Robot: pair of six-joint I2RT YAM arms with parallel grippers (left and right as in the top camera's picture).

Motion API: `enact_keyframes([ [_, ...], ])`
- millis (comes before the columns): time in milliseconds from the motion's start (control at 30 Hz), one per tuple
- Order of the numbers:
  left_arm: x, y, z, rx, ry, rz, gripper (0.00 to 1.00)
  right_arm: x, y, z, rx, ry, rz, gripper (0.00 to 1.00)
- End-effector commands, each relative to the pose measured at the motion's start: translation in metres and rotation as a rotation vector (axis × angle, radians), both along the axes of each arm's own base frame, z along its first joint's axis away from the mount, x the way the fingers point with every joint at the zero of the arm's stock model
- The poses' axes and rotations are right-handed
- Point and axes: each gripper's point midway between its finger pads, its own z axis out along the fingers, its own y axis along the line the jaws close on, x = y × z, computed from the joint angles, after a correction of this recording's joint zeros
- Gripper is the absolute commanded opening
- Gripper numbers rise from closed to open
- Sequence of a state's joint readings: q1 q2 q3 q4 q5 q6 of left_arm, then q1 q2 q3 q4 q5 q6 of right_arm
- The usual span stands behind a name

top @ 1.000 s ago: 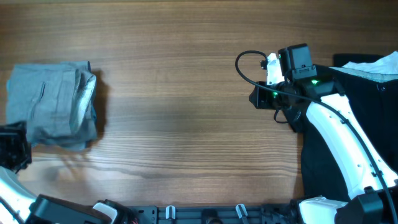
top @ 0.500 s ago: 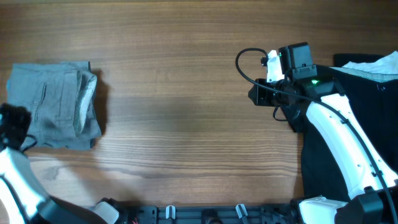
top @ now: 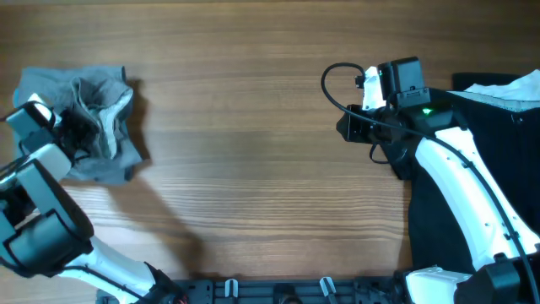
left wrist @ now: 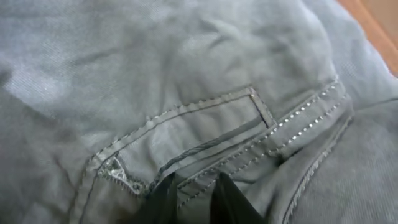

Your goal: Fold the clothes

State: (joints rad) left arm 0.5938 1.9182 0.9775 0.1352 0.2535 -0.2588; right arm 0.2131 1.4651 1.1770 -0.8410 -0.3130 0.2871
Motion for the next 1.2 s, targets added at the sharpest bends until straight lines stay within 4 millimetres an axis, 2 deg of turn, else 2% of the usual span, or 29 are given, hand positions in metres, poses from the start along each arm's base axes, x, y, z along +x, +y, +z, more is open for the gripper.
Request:
enact_keyframes([
  [0, 0.002, -0.059, -0.054, -0.061, 0.100, -0.134, 0.22, 0.003, 0.000, 0.003, 0.005, -0.006, -0.013, 0.22],
  [67, 0.012, -0.077, -0.052, -0.033, 0.089, -0.196, 0.22, 0.004, 0.000, 0.003, 0.006, -0.011, -0.013, 0.22],
  [133, 0.015, -0.085, -0.051, -0.023, 0.088, -0.221, 0.21, 0.004, 0.000, 0.004, 0.007, -0.013, -0.012, 0.22],
  [167, 0.016, -0.085, -0.046, -0.027, 0.082, -0.213, 0.29, 0.004, 0.001, 0.004, 0.007, -0.015, -0.004, 0.25],
  [233, 0.018, -0.082, -0.027, -0.011, 0.050, -0.211, 0.60, 0.004, 0.001, 0.006, 0.008, -0.025, 0.006, 0.25],
  [300, 0.021, -0.077, 0.018, 0.066, 0.009, -0.249, 0.66, 0.005, 0.001, 0.015, 0.005, -0.060, 0.023, 0.26],
  [333, 0.020, -0.075, 0.050, 0.102, -0.019, -0.257, 0.69, 0.004, 0.001, 0.024, 0.010, -0.088, 0.025, 0.25],
  [367, 0.019, -0.075, 0.090, 0.142, -0.057, -0.268, 0.73, 0.004, 0.001, 0.037, 0.018, -0.127, 0.024, 0.26],
  [433, 0.011, -0.082, 0.151, 0.174, -0.122, -0.276, 0.75, 0.002, -0.001, 0.058, 0.022, -0.193, 0.024, 0.27],
  [467, 0.003, -0.092, 0.185, 0.187, -0.166, -0.292, 0.75, -0.001, -0.001, 0.070, 0.024, -0.233, 0.035, 0.27],
  [500, -0.005, -0.102, 0.208, 0.190, -0.201, -0.318, 0.75, -0.005, -0.002, 0.083, 0.029, -0.272, 0.039, 0.28],
  [533, -0.018, -0.125, 0.245, 0.212, -0.276, -0.401, 0.75, -0.010, -0.003, 0.095, 0.036, -0.310, 0.038, 0.30],
  [633, -0.061, -0.179, 0.302, 0.247, -0.398, -0.540, 0.76, -0.027, -0.006, 0.131, 0.043, -0.438, 0.069, 0.35],
  [700, -0.090, -0.206, 0.318, 0.249, -0.421, -0.586, 0.76, -0.041, -0.004, 0.151, 0.058, -0.517, 0.111, 0.43],
  [733, -0.117, -0.229, 0.325, 0.243, -0.433, -0.632, 0.79, -0.055, -0.002, 0.170, 0.085, -0.583, 0.138, 0.55],
  [767, -0.131, -0.240, 0.328, 0.241, -0.439, -0.655, 1.00, -0.063, -0.002, 0.179, 0.100, -0.611, 0.146, 0.61],
  [800, -0.143, -0.247, 0.330, 0.244, -0.443, -0.667, 1.00, -0.071, -0.003, 0.186, 0.115, -0.632, 0.142, 0.83],
  [833, -0.155, -0.253, 0.331, 0.246, -0.442, -0.677, 1.00, -0.076, -0.004, 0.191, 0.120, -0.648, 0.139, 1.00],
  [933, -0.175, -0.256, 0.328, 0.252, -0.425, -0.671, 1.00, -0.087, -0.006, 0.197, 0.156, -0.641, 0.099, 1.00],
  [1000, -0.184, -0.257, 0.322, 0.240, -0.401, -0.670, 1.00, -0.091, -0.007, 0.194, 0.188, -0.596, 0.056, 1.00],
  [1167, -0.185, -0.257, 0.319, 0.233, -0.390, -0.671, 1.00, -0.087, -0.006, 0.185, 0.290, -0.464, -0.086, 1.00],
])
